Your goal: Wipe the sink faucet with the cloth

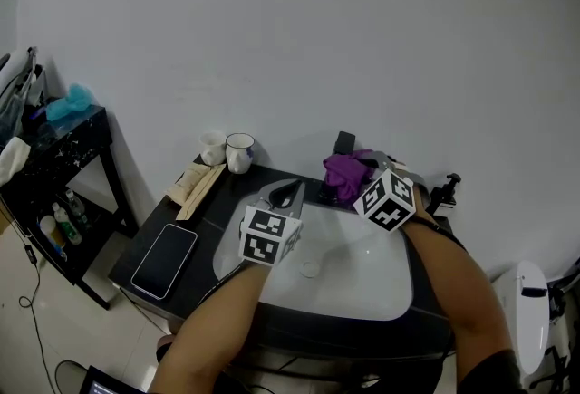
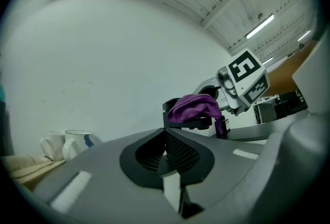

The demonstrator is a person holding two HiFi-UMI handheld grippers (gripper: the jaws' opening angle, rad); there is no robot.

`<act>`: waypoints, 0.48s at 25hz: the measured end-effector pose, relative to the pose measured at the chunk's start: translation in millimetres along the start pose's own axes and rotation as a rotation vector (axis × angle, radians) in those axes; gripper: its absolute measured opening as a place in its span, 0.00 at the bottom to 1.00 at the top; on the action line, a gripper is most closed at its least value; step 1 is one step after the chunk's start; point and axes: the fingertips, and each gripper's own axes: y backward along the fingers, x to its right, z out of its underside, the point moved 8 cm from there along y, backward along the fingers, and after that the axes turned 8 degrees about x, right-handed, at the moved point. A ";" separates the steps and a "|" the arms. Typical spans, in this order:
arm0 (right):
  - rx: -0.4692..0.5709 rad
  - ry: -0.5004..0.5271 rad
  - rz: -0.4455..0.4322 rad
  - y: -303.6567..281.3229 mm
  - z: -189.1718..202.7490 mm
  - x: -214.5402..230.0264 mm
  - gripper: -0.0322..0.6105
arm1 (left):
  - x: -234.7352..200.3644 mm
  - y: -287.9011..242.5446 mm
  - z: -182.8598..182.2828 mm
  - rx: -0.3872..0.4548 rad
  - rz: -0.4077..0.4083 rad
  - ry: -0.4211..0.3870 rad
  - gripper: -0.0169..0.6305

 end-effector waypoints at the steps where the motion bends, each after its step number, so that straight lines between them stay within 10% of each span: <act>1: -0.009 -0.005 0.007 -3.7 1.3 2.3 0.15 | 1.1 -1.3 0.2 -0.001 0.005 -0.002 0.05; 12: -0.046 0.044 -0.014 -8.9 -1.8 -1.2 0.15 | 3.2 -3.7 -0.1 0.000 0.023 -0.015 0.05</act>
